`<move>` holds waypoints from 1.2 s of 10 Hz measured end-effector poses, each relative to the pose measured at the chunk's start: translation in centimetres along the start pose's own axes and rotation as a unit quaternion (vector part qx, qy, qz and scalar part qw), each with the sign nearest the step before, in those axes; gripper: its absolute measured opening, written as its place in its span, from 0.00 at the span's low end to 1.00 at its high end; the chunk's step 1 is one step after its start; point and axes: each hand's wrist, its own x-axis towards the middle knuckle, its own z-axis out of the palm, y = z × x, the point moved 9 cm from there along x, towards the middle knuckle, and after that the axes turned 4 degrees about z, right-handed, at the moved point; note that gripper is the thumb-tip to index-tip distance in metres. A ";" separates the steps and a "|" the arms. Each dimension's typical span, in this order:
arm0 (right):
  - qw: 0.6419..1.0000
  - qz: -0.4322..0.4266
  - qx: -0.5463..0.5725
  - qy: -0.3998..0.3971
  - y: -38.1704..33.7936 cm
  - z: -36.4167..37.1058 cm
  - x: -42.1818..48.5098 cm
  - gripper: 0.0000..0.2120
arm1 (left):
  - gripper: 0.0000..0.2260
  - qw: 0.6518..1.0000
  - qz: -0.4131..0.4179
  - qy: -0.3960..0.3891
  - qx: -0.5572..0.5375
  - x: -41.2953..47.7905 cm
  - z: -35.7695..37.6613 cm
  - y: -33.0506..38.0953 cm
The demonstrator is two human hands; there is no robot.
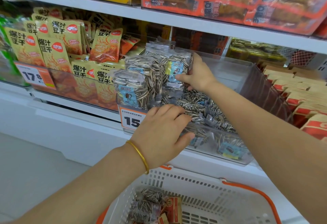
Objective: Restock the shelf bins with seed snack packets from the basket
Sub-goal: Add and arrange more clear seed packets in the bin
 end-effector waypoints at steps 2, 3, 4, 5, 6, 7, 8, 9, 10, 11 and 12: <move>1.000 -0.001 0.025 0.005 0.6 0.2 -0.5 0.46 | 0.21 1.000 0.001 0.003 0.005 0.0 0.0 0.0; 1.000 -0.005 0.016 0.014 0.5 0.0 -0.8 0.47 | 0.20 1.000 0.002 0.007 0.008 0.0 -0.1 0.0; 1.000 -0.004 0.030 0.004 0.5 0.2 -1.2 0.45 | 0.20 1.000 0.002 0.007 0.009 0.0 -0.1 0.1; 0.998 -0.033 0.031 0.040 -0.2 -0.6 -1.6 0.43 | 0.21 1.000 0.001 0.001 0.008 0.0 0.0 0.0; 0.992 -0.056 0.040 0.106 -1.0 -2.2 -2.0 0.38 | 0.21 1.000 0.000 0.000 0.007 0.0 0.1 0.0; 0.988 -0.079 0.032 0.127 -1.8 -2.5 -2.4 0.33 | 0.21 1.000 0.001 0.003 0.007 0.0 0.0 0.0; 0.989 -0.091 -0.003 0.119 -2.3 -2.1 -2.9 0.30 | 0.21 1.000 0.002 0.004 0.010 0.0 0.0 0.0; 0.991 -0.085 -0.018 0.103 -2.1 -1.5 -3.2 0.31 | 0.20 1.000 0.003 0.007 0.010 0.0 -0.1 0.1; 0.992 -0.081 -0.034 0.091 -2.1 -0.9 -3.3 0.33 | 0.21 1.000 0.003 0.007 0.011 0.0 -0.1 0.1; 0.994 -0.074 -0.023 0.076 -2.0 -0.8 -3.2 0.38 | 0.21 1.000 0.002 0.007 0.011 0.0 -0.1 0.1; 0.997 -0.060 -0.015 0.055 -1.5 -0.4 -3.0 0.43 | 0.21 1.000 0.002 0.005 0.011 0.0 -0.1 0.1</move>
